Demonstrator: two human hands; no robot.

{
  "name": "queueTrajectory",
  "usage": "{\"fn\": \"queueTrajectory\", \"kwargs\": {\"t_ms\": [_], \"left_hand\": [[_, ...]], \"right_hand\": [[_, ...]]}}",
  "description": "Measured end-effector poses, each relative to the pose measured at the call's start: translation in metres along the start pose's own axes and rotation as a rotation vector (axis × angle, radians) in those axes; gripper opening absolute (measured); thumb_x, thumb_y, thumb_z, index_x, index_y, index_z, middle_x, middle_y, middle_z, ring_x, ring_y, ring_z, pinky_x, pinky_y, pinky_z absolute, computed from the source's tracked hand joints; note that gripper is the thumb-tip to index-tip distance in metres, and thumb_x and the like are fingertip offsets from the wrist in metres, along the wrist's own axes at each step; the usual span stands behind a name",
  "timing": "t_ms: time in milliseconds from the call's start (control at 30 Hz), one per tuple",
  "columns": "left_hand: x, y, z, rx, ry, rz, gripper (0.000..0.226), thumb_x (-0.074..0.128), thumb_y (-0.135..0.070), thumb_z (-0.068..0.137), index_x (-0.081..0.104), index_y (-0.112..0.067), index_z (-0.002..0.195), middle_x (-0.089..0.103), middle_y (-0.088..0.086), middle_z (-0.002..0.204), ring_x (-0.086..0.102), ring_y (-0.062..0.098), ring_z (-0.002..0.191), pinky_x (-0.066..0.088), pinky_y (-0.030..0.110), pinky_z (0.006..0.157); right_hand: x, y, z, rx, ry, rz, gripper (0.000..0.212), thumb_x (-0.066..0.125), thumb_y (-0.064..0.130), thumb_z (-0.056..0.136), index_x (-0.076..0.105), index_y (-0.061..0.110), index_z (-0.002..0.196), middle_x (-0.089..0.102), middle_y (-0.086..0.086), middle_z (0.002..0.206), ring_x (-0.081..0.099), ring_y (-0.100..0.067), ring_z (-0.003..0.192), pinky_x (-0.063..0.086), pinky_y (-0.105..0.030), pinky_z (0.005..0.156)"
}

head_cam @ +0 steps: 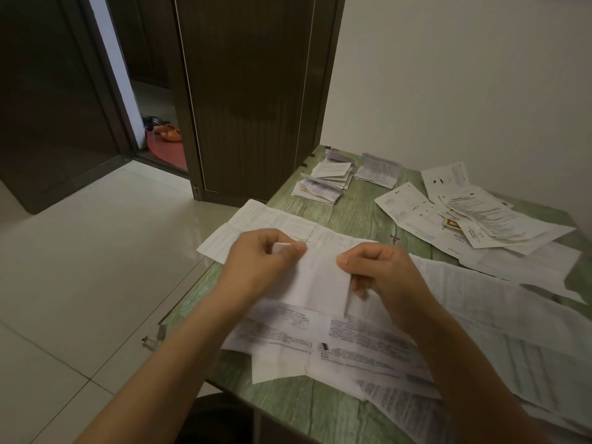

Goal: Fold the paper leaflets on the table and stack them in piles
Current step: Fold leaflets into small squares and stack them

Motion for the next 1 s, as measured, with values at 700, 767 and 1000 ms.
{"fn": "queueTrajectory", "kwargs": {"t_ms": [700, 767, 1000], "left_hand": [[0.008, 0.004, -0.006, 0.208, 0.132, 0.392, 0.012, 0.062, -0.024, 0.087, 0.068, -0.029, 0.078, 0.066, -0.016, 0.081, 0.059, -0.003, 0.079, 0.045, 0.011, 0.071], [0.009, 0.004, -0.006, 0.240, 0.117, 0.445, 0.010, 0.063, -0.026, 0.086, 0.068, -0.029, 0.077, 0.066, -0.015, 0.078, 0.059, -0.001, 0.077, 0.048, 0.012, 0.071], [-0.019, -0.002, 0.000, 0.148, 0.114, 0.262, 0.014, 0.062, -0.013, 0.086, 0.071, -0.016, 0.075, 0.069, -0.016, 0.081, 0.065, 0.001, 0.067, 0.051, 0.012, 0.067]], "right_hand": [[0.015, 0.002, -0.005, -0.162, 0.117, -0.226, 0.008, 0.072, 0.005, 0.078, 0.069, 0.000, 0.072, 0.064, -0.009, 0.065, 0.059, -0.012, 0.060, 0.048, -0.023, 0.057], [0.017, 0.001, -0.005, -0.170, 0.125, -0.225, 0.007, 0.071, 0.004, 0.078, 0.070, 0.000, 0.072, 0.067, -0.010, 0.067, 0.061, -0.014, 0.062, 0.050, -0.025, 0.060], [0.002, 0.007, -0.002, -0.098, 0.074, -0.075, 0.016, 0.070, 0.000, 0.076, 0.068, 0.009, 0.063, 0.067, 0.001, 0.062, 0.064, -0.009, 0.060, 0.050, -0.019, 0.060]]}}
Point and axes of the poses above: each hand's wrist, its own z-axis towards the middle knuckle, its own x-axis out of the palm, y = z × x, the point moved 2 cm from there along z, towards the middle knuckle
